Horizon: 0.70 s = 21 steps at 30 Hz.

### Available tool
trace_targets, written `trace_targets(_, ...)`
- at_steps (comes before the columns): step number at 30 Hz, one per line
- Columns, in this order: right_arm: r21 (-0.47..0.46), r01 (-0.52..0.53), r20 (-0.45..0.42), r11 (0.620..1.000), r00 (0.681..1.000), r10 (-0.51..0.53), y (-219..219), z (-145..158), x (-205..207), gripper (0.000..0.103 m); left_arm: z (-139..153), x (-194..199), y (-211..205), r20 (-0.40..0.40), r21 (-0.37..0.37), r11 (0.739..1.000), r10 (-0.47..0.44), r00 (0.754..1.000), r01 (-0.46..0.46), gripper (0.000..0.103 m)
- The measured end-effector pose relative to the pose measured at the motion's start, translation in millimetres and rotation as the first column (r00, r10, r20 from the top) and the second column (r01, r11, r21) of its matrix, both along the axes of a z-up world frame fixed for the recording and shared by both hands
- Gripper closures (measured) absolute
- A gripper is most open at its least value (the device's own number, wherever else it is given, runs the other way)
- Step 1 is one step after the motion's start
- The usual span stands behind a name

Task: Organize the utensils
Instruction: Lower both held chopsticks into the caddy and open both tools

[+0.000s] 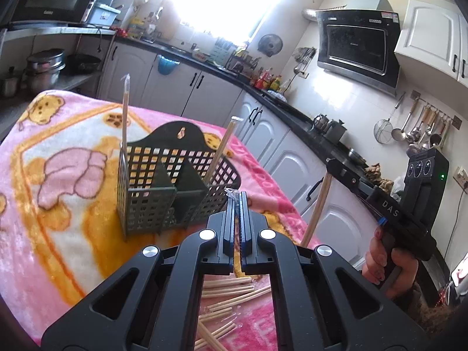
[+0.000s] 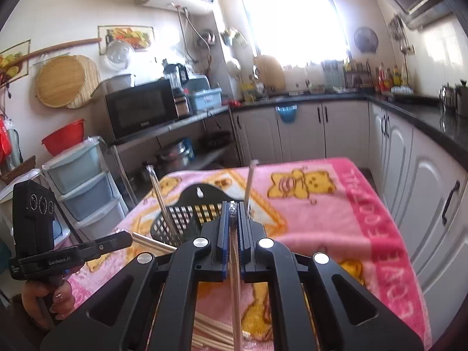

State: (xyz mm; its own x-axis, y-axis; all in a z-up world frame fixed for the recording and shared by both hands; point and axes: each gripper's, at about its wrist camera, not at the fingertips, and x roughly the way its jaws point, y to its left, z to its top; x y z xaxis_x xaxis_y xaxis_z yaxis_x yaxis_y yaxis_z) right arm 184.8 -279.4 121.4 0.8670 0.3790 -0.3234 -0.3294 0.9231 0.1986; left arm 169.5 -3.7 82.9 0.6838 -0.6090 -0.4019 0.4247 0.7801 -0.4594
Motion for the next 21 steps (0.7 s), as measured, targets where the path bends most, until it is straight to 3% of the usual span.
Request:
trace_targets(9,0.009,0.004,0.104,1.000,0.995,-0.005,4.7,25.8,-7.3,0.098,38.7,-8.0,7.6,0.082,-0.031,0.999,-0.008,0.997,0.011,0.102)
trace_targets(21,0.015,-0.005,0.243,1.000,0.970,0.002,13.4,65.2,-0.1,0.098,86.7,-16.6,18.0,0.180,-0.018,1.000,0.017,0.984,-0.014,0.102)
